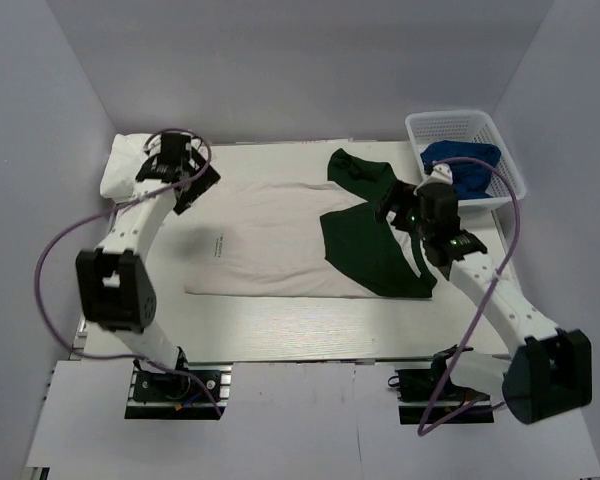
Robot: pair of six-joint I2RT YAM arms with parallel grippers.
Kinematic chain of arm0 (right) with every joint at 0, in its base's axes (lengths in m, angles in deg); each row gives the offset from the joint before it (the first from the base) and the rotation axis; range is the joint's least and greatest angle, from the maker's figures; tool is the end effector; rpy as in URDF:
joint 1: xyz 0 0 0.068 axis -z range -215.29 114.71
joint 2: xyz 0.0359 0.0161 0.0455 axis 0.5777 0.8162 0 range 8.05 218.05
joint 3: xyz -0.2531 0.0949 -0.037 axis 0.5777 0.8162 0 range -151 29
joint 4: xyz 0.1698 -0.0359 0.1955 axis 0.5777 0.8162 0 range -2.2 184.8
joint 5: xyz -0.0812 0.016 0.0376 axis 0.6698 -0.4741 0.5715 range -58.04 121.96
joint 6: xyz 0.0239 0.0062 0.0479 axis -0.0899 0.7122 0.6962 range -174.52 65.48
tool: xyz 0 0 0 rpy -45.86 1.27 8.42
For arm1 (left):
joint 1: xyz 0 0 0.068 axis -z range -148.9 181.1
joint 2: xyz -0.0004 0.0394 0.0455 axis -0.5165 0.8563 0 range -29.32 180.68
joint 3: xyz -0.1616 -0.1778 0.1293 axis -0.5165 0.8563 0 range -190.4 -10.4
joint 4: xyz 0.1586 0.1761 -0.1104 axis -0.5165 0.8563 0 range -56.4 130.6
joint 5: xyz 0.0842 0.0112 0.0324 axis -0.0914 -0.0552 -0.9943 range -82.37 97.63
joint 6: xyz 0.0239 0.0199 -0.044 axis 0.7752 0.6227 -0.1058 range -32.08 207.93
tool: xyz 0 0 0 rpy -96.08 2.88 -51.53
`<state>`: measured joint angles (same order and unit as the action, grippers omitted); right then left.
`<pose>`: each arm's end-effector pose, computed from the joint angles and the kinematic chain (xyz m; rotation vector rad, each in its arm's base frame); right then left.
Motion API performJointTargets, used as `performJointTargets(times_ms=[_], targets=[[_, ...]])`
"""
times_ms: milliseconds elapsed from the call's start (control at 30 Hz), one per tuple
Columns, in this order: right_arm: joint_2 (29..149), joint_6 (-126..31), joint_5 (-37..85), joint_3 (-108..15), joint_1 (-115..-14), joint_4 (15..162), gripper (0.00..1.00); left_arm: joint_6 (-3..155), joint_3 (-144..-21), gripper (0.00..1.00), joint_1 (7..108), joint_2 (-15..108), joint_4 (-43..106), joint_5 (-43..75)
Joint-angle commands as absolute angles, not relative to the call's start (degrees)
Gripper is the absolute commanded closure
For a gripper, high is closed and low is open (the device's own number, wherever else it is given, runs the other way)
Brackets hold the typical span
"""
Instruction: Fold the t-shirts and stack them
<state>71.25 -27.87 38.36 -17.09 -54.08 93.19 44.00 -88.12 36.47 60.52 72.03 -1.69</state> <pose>0.2415 0.0781 0.2926 0.2098 1.9725 0.4094 0.3398 -0.0261 0.3005 -0.8745 2.2842 -0.1843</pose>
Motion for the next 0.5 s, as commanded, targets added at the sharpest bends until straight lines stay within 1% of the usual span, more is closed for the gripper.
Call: performJointTargets(times_ms=[0, 33, 67, 133, 167, 200, 233, 267, 333, 367, 400, 467], targets=[[78.0, -31.06, 43.72, -24.34, -53.75, 82.56, 0.1, 46.52, -100.81, 0.0, 36.2, 71.01, 75.42, -7.91], [82.97, -30.71, 44.18, -25.48, -53.49, 82.18, 0.1, 47.92, -103.89, 0.02, 36.2, 74.09, 76.13, -8.8], [84.68, -30.96, 44.7, -28.98, -53.57, 80.87, 0.1, 48.72, -110.97, 0.02, 37.07, 80.04, 77.53, -10.72], [89.76, -33.32, 45.41, -31.9, -53.05, 81.12, 0.1, 50.65, -118.73, 0.03, 37.6, 86.14, 81.73, -12.14], [93.27, -33.43, 46.11, -36.7, -53.05, 81.73, 0.1, 51.18, -124.69, 0.05, 37.6, 88.86, 81.76, -12.14], [96.61, -32.99, 46.37, -38.57, -52.96, 84.26, 0.1, 51.19, -127.53, 0.06, 37.6, 94.02, 82.63, -12.14], [98.39, -32.99, 46.81, -42.59, -52.35, 87.16, 0.1, 51.19, -130.26, 0.06, 37.6, 96.51, 84.29, -12.14], [102.84, -32.9, 47.43, -44.46, -52.25, 87.71, 0.1, 51.19, -135.33, 0.08, 37.0, 98.71, 84.92, -13.36], [105.34, -32.55, 48.22, -49.99, -51.55, 92.7, 0.1, 52.14, -138.88, 0.1, 36.99, 103.89, 84.92, -13.9], [106.3, -32.64, 48.92, -50.8, -51.46, 93.07, 0.1, 52.15, -141.07, 0.1, 36.99, 105.05, 84.31, -13.9], [109.27, -32.81, 49.36, -53.16, -51.2, 93.86, 0.1, 53.02, -141.1, 0.1, 36.99, 105.85, 83.26, -13.21], [111.49, -33.51, 51.02, -54.32, -50.85, 94.57, 0.1, 53.55, -139.61, 0.1, 36.99, 107.16, 79.41, -11.97]])
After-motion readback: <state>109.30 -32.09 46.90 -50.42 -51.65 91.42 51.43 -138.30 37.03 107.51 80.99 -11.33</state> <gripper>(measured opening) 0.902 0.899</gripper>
